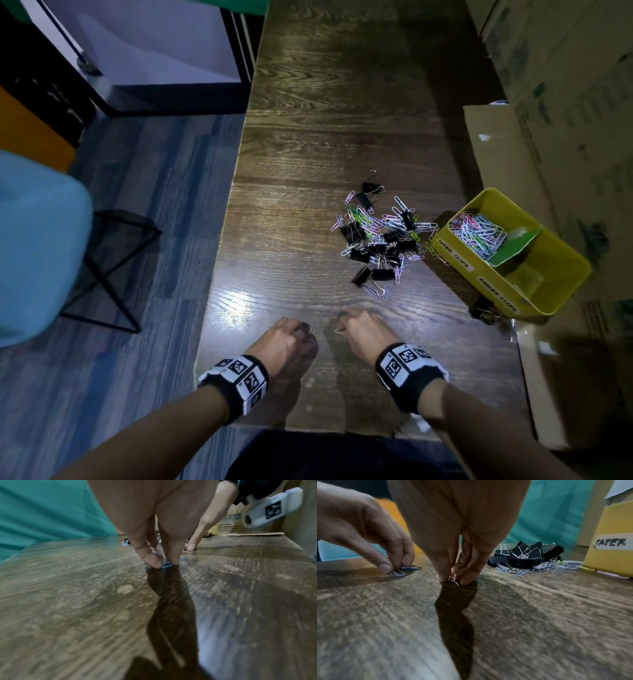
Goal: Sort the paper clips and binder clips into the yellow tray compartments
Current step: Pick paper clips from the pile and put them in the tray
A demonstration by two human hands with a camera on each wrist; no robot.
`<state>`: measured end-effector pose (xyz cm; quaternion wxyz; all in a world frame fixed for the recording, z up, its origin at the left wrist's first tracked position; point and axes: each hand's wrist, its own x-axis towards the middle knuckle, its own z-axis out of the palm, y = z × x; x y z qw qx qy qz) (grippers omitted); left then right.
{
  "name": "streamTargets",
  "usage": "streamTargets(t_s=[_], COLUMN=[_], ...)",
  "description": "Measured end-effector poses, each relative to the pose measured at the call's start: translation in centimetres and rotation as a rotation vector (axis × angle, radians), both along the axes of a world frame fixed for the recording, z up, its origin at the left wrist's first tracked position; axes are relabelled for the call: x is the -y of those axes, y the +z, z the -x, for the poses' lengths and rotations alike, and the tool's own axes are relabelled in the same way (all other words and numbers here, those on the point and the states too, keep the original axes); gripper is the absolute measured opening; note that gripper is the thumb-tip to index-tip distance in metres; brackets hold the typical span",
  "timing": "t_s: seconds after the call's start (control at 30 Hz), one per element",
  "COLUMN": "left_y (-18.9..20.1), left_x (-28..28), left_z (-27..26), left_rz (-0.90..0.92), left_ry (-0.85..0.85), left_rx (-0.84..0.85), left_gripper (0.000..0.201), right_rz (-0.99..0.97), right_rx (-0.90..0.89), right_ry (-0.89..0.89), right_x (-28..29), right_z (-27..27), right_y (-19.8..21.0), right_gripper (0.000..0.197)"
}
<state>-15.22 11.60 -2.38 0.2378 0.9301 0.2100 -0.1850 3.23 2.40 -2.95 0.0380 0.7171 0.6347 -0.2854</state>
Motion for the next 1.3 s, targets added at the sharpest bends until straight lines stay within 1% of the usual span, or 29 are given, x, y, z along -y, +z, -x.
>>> streamTargets(t_s=[0.03, 0.07, 0.1, 0.17, 0.23, 0.27, 0.33, 0.37, 0.43, 0.5, 0.53, 0.63, 0.7, 0.77, 0.8, 0.9, 0.97, 1.03, 1.07, 1.13, 1.2, 1.23, 1.27, 1.3], left_y=[-0.4, -0.7, -1.0, -1.0, -0.8, -0.9, -0.6, -0.2, 0.4, 0.3, 0.6, 1.1, 1.7, 2.9, 3.7, 6.3, 7.5, 8.2, 8.5, 9.1, 9.6, 9.7, 9.5, 9.3], left_x=[0.2, 0.4, 0.5, 0.9, 1.2, 1.3, 1.2, 1.1, 1.2, 0.8, 0.6, -0.9, -1.8, -2.7, -3.1, -4.1, -4.4, -4.2, -3.9, -3.2, -2.7, -2.7, -2.9, -3.3], left_z=[0.0, -0.1, -0.2, -0.1, -0.1, -0.1, -0.6, -1.0, -2.0, -2.8, -3.3, -5.1, -7.3, -10.8, -12.8, -19.4, -23.9, -28.0, -29.7, -32.5, -34.2, -34.6, -34.8, -34.8], left_rz=[-0.044, -0.029, -0.079, -0.093, -0.168, -0.192, -0.229, -0.218, -0.185, -0.144, -0.110, 0.027, 0.147, 0.314, 0.372, 0.416, 0.496, 0.549, 0.543, 0.452, 0.345, 0.324, 0.335, 0.373], left_ry=[-0.012, 0.017, 0.027, 0.042, -0.076, -0.110, -0.138, -0.126, -0.075, 0.009, 0.056, 0.230, 0.363, 0.469, 0.494, 0.468, 0.482, 0.485, 0.470, 0.382, 0.244, 0.213, 0.224, 0.283], left_rx=[0.006, -0.015, 0.017, -0.072, -0.095, -0.129, -0.114, -0.108, -0.173, -0.146, -0.167, -0.163, -0.118, -0.009, 0.050, 0.180, 0.272, 0.355, 0.379, 0.388, 0.334, 0.324, 0.319, 0.342], left_gripper=[0.021, 0.030, 0.035, 0.044, 0.049, 0.048, 0.042, 0.036, 0.029, 0.029, 0.028, 0.021, 0.012, 0.009, 0.009, 0.010, 0.013, 0.018, 0.018, 0.019, 0.020, 0.019, 0.018, 0.018], right_rz=[-0.008, -0.016, -0.016, -0.010, -0.018, -0.027, -0.032, -0.033, -0.022, -0.004, 0.009, 0.011, -0.061, -0.161, -0.218, -0.394, -0.517, -0.644, -0.678, -0.675, -0.594, -0.536, -0.479, -0.425], right_rx=[-0.009, -0.012, -0.007, 0.005, 0.014, 0.013, -0.005, -0.016, -0.047, -0.079, -0.113, -0.274, -0.323, -0.346, -0.350, -0.303, -0.260, -0.199, -0.171, -0.146, -0.138, -0.129, -0.114, -0.097], right_ry=[-0.009, -0.013, -0.011, -0.004, 0.003, 0.003, -0.001, -0.005, -0.019, -0.053, -0.087, -0.256, -0.367, -0.477, -0.522, -0.636, -0.728, -0.776, -0.786, -0.798, -0.796, -0.787, -0.769, -0.737], right_x=[0.1, 0.1, 0.1, 0.1, 0.2, 0.3, 0.4, 0.4, 0.4, 0.5, 0.6, 1.2, 1.5, 1.9, 2.1, 2.5, 2.6, 2.4, 2.2, 1.8, 1.6, 1.6, 1.6, 1.7], right_z=[0.0, 0.0, 0.1, 0.2, 0.2, 0.2, 0.1, 0.1, -0.1, -0.5, -0.9, -2.7, -4.7, -7.3, -8.7, -13.3, -16.2, -19.0, -20.2, -22.2, -23.9, -24.5, -24.9, -25.1], right_y=[0.0, 0.0, 0.0, 0.0, 0.1, 0.1, 0.2, 0.4, 0.8, 1.2, 1.4, 2.4, 3.6, 5.3, 6.2, 8.9, 10.6, 11.9, 12.3, 12.9, 13.1, 13.0, 12.8, 12.5], right_gripper=[0.026, 0.028, 0.030, 0.034, 0.034, 0.033, 0.033, 0.033, 0.032, 0.027, 0.024, 0.018, 0.015, 0.013, 0.012, 0.010, 0.010, 0.009, 0.008, 0.009, 0.015, 0.021, 0.027, 0.034])
